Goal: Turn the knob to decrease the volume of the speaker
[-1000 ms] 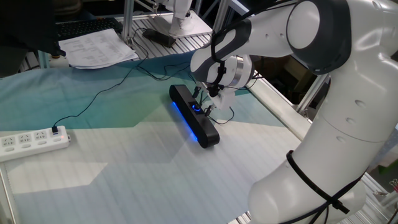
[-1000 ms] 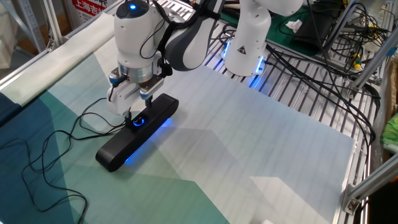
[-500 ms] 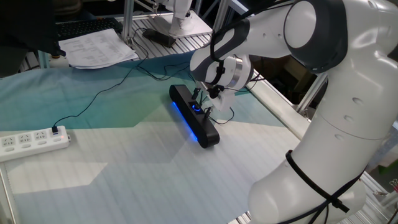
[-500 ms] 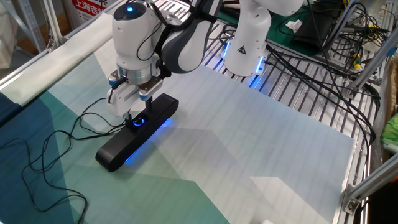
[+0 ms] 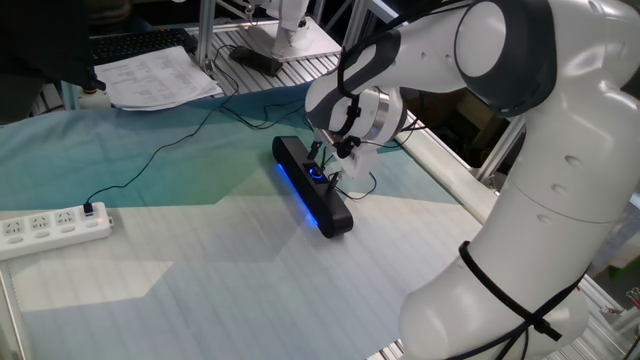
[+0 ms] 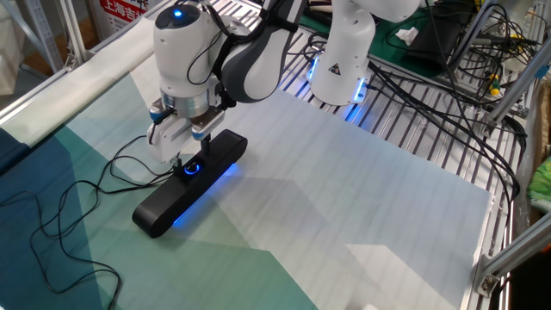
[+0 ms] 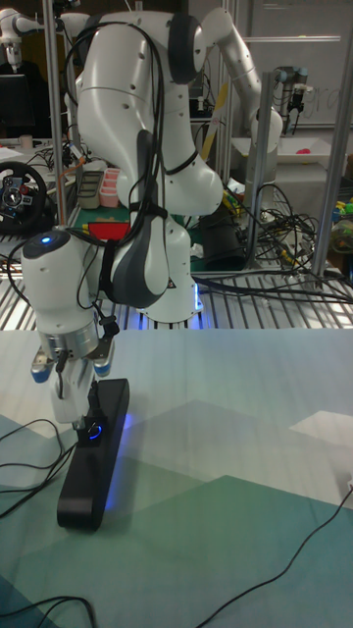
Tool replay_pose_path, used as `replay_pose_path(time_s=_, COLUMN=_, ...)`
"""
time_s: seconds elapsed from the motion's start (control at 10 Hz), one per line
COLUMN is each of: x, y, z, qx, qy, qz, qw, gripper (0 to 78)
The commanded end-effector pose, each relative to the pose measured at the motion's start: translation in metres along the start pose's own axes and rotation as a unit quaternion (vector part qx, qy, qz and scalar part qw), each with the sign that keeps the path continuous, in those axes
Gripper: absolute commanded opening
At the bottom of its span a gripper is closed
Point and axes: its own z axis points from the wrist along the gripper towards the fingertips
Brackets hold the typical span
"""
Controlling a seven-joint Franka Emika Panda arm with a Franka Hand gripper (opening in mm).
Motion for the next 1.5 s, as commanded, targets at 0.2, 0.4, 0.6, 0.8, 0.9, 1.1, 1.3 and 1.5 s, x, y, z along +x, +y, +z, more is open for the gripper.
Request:
replay_pose_path(time_s=0.2, x=-0.0009, y=0.0012, z=0.0026, qx=-0.001, qy=-0.002, qz=-0.002, qw=1.0000, gripper=77.5)
replay_pose_path(time_s=0.4, x=-0.0008, y=0.0018, z=0.0029, qx=0.002, qy=-0.001, qz=0.000, qw=1.0000, gripper=77.5)
replay_pose_path(time_s=0.6, x=-0.0007, y=0.0022, z=0.0029, qx=0.005, qy=-0.001, qz=-0.002, qw=1.0000, gripper=77.5)
replay_pose_path(time_s=0.8, x=-0.0006, y=0.0026, z=0.0028, qx=0.012, qy=-0.001, qz=-0.004, qw=0.9999, gripper=77.5)
replay_pose_path(time_s=0.9, x=-0.0006, y=0.0026, z=0.0028, qx=0.012, qy=-0.001, qz=-0.005, qw=0.9999, gripper=77.5)
replay_pose_path(time_s=1.1, x=-0.0006, y=0.0026, z=0.0028, qx=0.012, qy=-0.004, qz=-0.011, qw=0.9999, gripper=77.5)
replay_pose_path(time_s=1.3, x=-0.0006, y=0.0026, z=0.0028, qx=0.011, qy=-0.008, qz=-0.012, qw=0.9998, gripper=1.1)
replay_pose_path(time_s=1.5, x=-0.0006, y=0.0026, z=0.0028, qx=0.011, qy=-0.008, qz=-0.012, qw=0.9998, gripper=1.1)
